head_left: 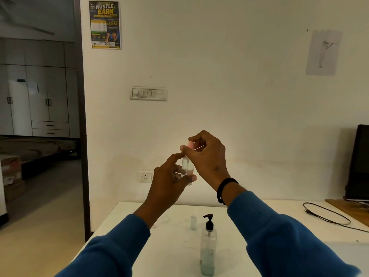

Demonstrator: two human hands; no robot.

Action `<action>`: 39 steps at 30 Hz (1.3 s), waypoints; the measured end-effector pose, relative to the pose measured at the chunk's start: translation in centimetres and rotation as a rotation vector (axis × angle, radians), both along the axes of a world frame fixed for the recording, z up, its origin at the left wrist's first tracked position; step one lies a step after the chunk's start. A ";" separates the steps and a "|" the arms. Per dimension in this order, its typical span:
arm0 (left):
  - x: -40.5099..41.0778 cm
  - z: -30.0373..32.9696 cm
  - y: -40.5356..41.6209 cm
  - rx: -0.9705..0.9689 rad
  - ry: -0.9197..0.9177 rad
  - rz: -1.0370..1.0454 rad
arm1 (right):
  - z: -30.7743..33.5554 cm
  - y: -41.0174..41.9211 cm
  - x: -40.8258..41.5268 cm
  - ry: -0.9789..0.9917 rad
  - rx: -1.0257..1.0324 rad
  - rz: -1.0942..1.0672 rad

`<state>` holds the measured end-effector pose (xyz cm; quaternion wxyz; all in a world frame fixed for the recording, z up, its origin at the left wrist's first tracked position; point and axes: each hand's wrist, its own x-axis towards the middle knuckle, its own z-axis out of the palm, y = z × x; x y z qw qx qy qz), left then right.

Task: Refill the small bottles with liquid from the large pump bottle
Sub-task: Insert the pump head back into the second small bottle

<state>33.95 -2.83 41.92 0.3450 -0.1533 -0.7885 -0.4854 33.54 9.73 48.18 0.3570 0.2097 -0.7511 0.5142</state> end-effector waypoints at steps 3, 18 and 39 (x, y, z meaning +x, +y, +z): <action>0.0 0.0 -0.1 0.019 -0.006 -0.008 | -0.3 -0.2 0.0 -0.016 -0.017 0.034; -0.1 -0.5 -0.6 0.043 0.006 -0.033 | -1.0 -0.9 0.2 -0.007 -0.036 0.041; 0.3 -0.9 0.0 0.004 0.033 -0.004 | -1.2 -1.3 -0.1 -0.033 -0.003 -0.024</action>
